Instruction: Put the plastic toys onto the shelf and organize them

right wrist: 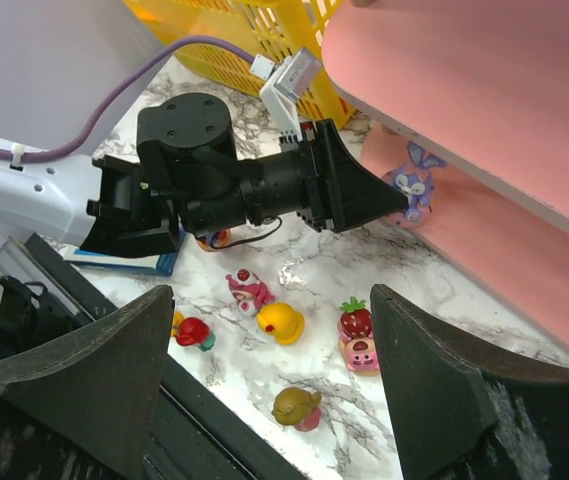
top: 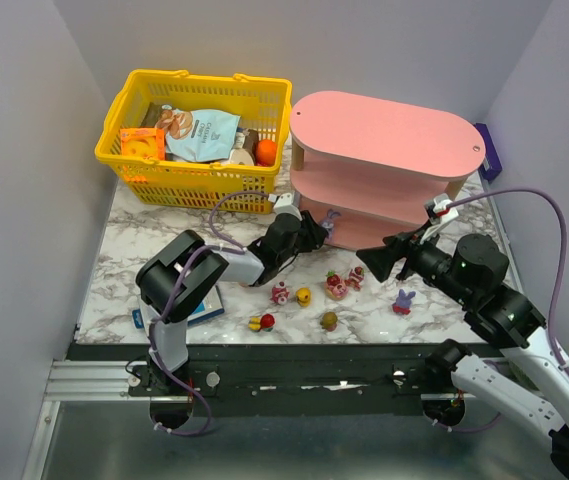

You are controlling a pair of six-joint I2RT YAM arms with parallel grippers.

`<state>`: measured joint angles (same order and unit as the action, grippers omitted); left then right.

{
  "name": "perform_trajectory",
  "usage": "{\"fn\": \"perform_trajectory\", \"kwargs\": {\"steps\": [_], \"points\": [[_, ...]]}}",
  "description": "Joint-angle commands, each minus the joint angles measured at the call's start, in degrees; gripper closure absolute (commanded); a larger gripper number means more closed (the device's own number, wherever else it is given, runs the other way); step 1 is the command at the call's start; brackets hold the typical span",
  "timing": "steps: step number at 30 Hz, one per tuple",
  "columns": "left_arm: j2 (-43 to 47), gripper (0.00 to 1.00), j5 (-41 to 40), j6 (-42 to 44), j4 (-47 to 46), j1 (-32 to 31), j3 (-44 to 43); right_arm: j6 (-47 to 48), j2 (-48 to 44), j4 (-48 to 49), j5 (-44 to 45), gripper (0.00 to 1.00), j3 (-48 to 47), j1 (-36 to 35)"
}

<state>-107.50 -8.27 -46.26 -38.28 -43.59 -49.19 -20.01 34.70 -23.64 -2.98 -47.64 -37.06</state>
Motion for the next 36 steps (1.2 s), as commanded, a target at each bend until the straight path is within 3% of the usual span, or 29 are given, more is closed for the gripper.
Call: {"fn": "perform_trajectory", "kwargs": {"steps": [1, 27, 36], "points": [[-2.4, 0.94, -2.6, 1.7, -1.6, 0.7, -2.4, -0.7, -0.2, -1.4, 1.2, 0.14, 1.0, -0.1], [-5.2, 0.37, 2.3, 4.6, -1.4, 2.4, -2.4, -1.3, 1.0, -0.5, 0.9, 0.14, 2.5, -0.1], [-4.6, 0.36, 1.8, 5.6, 0.0, 2.3, -2.8, -1.4, 1.0, -0.2, 1.0, 0.14, 3.1, -0.1]]}}
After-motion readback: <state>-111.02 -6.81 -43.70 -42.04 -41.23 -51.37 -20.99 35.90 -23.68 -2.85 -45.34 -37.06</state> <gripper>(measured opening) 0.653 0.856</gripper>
